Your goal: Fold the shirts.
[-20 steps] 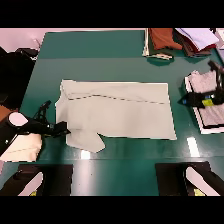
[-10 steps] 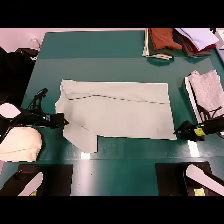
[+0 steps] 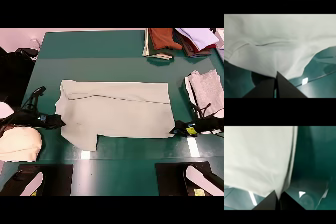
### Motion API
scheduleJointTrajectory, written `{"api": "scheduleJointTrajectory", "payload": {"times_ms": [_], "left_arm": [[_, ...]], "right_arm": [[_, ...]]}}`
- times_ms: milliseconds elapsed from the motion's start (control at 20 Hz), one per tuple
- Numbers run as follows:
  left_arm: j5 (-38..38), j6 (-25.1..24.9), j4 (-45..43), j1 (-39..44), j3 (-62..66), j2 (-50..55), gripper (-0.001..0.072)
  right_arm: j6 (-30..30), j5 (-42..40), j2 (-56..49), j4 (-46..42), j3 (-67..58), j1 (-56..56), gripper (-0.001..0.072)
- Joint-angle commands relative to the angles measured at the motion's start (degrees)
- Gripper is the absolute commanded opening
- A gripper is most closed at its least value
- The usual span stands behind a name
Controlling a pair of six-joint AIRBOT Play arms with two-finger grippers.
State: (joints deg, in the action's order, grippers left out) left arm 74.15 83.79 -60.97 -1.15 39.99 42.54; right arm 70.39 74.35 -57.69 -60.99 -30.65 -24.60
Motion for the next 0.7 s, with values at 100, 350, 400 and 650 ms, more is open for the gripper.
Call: {"api": "scheduleJointTrajectory", "payload": {"times_ms": [100,350,400,650], "left_arm": [[12.31,4.39,-5.01,-0.02,0.72,-10.19,0.002],[4.98,3.72,-4.96,-0.02,1.22,-7.23,0.002],[1.86,2.67,-4.96,-0.02,1.68,-4.98,0.002],[-12.9,-1.22,-4.98,-0.02,10.62,12.83,0.0022]], "right_arm": [[1.38,8.92,12.81,-8.76,-5.14,-1.01,0.002],[4.15,7.02,11.13,-10.82,-13.64,4.76,0.002],[5.09,6.05,8.68,-11.15,-15.89,6.23,0.002],[6.78,1.62,-8.39,-11.08,-29.22,12.63,0.002]]}}
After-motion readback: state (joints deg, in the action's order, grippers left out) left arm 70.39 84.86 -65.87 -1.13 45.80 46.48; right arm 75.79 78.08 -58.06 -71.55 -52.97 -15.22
